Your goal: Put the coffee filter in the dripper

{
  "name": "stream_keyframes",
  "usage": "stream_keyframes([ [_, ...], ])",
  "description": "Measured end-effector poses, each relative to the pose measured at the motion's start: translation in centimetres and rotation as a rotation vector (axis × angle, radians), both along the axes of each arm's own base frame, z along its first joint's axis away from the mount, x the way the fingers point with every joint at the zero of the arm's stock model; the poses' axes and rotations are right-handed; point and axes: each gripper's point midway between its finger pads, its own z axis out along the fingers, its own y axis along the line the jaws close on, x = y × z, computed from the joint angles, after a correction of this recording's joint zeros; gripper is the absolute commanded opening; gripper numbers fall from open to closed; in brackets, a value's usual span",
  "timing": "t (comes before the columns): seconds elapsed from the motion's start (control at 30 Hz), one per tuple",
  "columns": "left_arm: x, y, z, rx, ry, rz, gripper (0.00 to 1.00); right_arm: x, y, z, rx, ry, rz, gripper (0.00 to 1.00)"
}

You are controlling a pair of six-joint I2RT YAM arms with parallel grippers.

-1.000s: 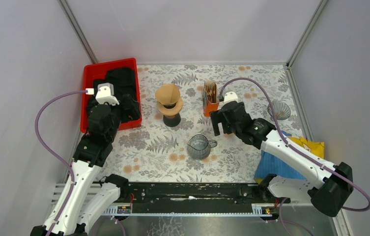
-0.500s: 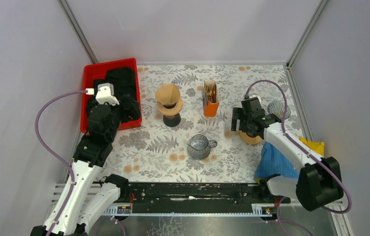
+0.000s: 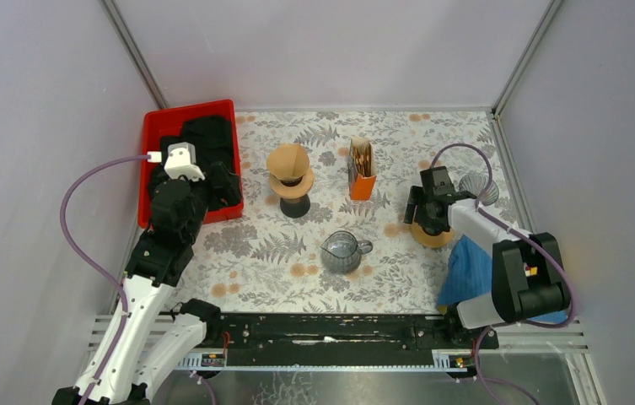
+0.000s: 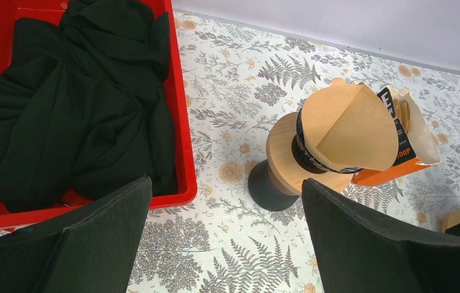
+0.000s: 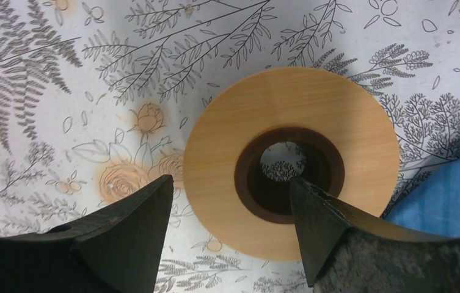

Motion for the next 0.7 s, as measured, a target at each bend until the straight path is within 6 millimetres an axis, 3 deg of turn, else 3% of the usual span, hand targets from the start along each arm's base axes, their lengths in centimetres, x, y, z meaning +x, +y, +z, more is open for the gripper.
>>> stream_keyframes([
  [0.37,0.1,-0.1,-0.1,0.0,0.005,-0.006,1.0,0.3,-0.2,-2.9,0.001,0.069,-0.003,0.65],
  [0.7,0.1,-0.1,-0.1,0.0,0.005,-0.006,1.0,0.9,0.0,-2.9,0.004,0.07,0.007,0.45],
])
